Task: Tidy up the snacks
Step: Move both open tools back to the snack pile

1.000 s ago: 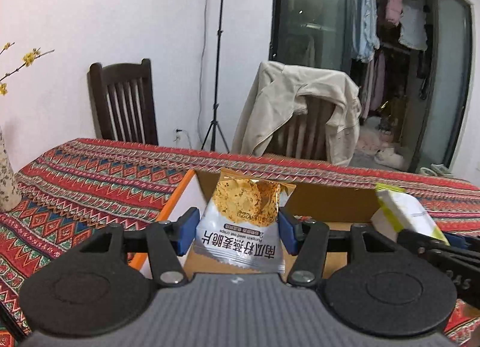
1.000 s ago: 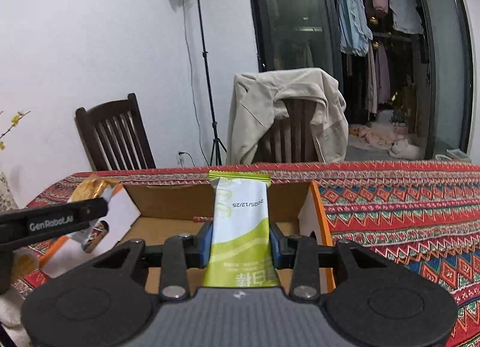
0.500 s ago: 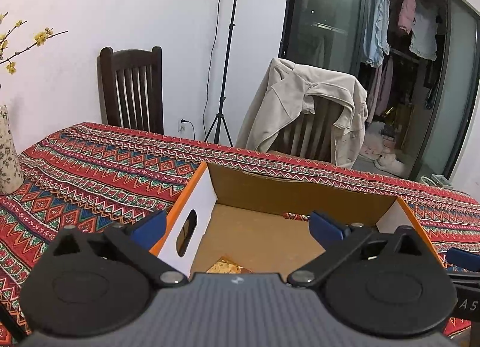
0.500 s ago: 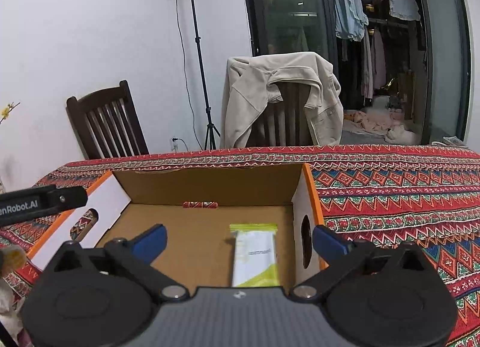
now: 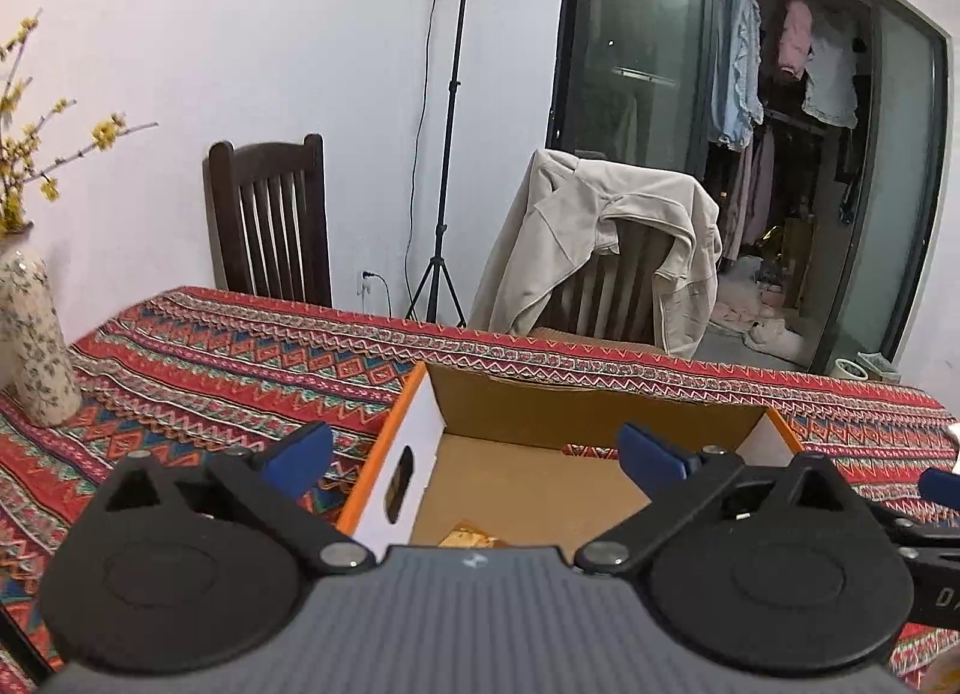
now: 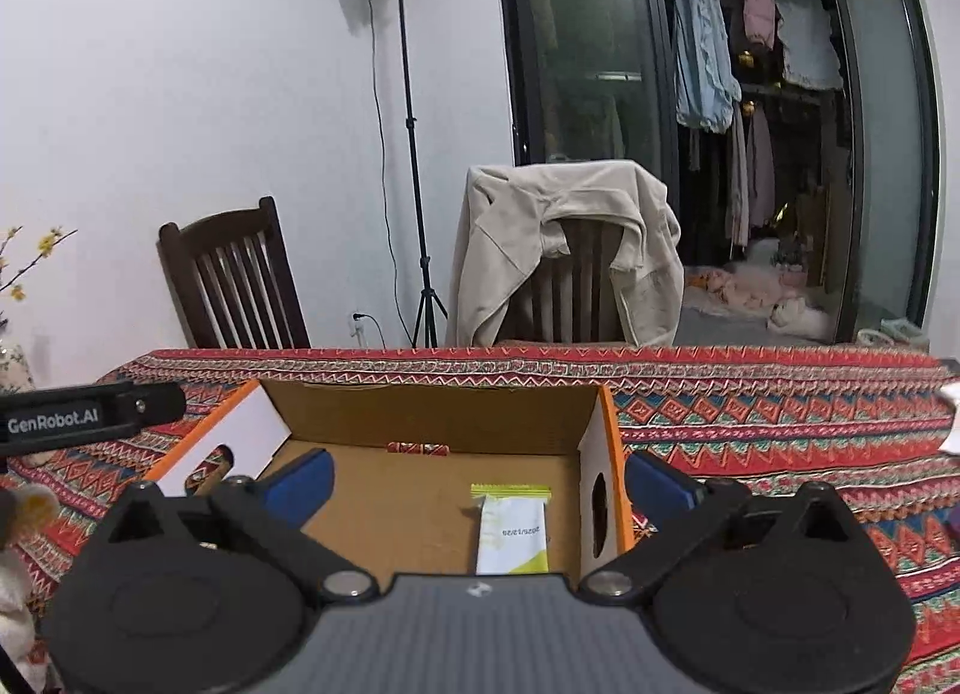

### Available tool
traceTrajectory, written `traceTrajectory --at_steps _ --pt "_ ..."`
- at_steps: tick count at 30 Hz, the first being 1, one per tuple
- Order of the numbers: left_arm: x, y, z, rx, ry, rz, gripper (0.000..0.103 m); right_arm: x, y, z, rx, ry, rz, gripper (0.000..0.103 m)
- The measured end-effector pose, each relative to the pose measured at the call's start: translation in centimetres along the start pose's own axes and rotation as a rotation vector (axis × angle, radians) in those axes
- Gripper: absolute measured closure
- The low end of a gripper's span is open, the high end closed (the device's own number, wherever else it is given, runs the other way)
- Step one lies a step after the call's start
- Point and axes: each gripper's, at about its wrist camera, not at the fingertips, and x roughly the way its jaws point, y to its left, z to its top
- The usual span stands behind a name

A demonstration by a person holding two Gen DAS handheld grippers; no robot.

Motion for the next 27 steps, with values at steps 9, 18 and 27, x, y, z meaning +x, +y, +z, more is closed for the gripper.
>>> traceTrajectory --at_steps 9,18,27 --pt "-5.1 2.2 -2.0 0.024 0.002 -0.02 0.0 -6.0 2.1 -2.8 -0.056 -0.01 0.016 0.0" --pt "-9.6 4.5 -4.8 0.04 0.007 -0.043 0.0 -10.3 4.4 -6.3 -0.069 0.01 0.044 0.0" --pt "-12.4 7.4 -8.7 0.048 0.02 -0.052 0.0 -12.2 5.9 -9.9 -0.085 0.048 0.045 0.0"
